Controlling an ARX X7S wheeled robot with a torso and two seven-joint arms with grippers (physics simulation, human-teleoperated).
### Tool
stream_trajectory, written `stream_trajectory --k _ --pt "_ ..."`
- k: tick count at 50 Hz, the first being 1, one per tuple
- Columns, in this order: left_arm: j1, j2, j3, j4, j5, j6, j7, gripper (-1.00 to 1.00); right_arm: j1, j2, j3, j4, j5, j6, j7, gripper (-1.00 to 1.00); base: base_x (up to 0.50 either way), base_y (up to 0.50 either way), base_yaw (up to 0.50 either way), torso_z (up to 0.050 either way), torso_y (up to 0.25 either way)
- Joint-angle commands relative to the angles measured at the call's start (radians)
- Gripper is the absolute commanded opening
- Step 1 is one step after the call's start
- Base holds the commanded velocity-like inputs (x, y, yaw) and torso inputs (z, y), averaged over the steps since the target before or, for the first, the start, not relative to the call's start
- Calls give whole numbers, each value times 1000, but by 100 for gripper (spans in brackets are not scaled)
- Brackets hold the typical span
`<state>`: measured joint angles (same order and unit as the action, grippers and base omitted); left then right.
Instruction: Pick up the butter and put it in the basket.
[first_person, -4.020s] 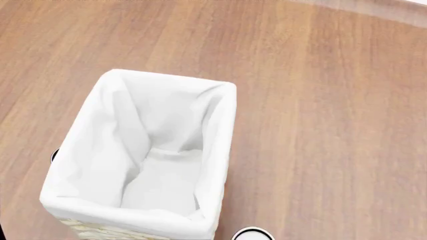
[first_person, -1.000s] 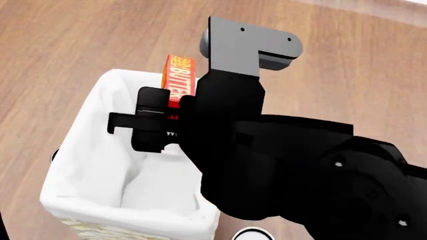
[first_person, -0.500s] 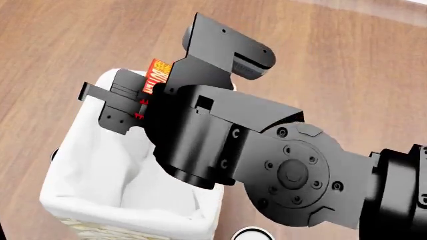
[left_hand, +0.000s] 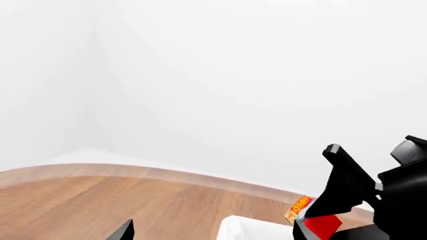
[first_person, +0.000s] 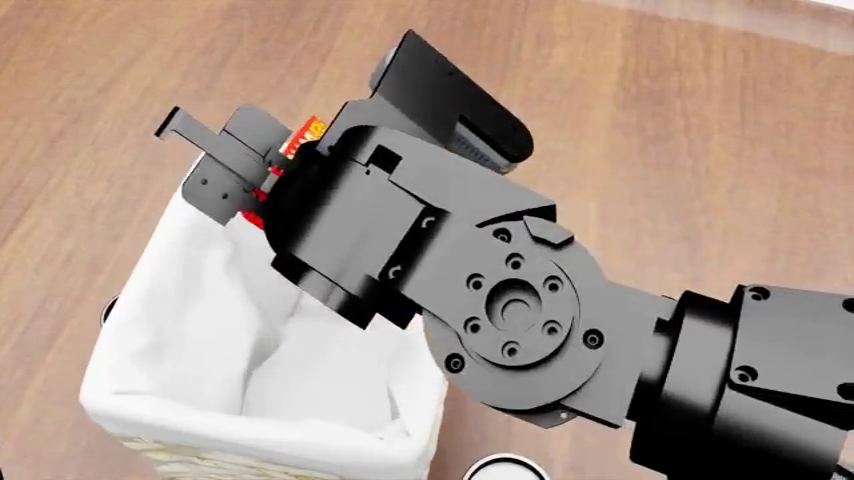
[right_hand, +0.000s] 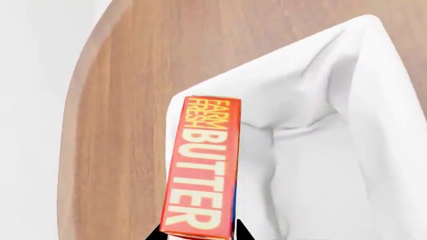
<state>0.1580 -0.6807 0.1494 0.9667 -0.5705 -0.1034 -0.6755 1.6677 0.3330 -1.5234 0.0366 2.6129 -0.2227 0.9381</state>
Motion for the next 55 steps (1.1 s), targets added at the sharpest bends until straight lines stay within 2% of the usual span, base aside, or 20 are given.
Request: stream_trajectory --k 1,7,11,17,33,55 --pt "4 10 -15 -23 -24 58 45 100 -7 -49 60 38 -14 -53 -11 -100 0 0 0 0 0" --pt "5 8 -17 -24 -27 63 45 100 -24 -57 68 52 -6 -81 -3 -100 0 0 0 0 2" --pt "5 5 -18 -23 -27 63 42 100 -19 -64 42 74 -14 -43 1 -100 0 0 0 0 0" --pt "3 1 -21 -18 -34 60 36 100 8 -87 -42 211 -7 211 -64 -100 0 0 0 0 2" --pt "6 -3 -26 -26 -41 73 34 100 -33 -150 -52 360 12 251 -103 -100 0 0 0 1 1" --pt "13 -13 -34 -27 -49 86 30 100 -60 -186 -48 430 19 263 -114 -100 0 0 0 0 1"
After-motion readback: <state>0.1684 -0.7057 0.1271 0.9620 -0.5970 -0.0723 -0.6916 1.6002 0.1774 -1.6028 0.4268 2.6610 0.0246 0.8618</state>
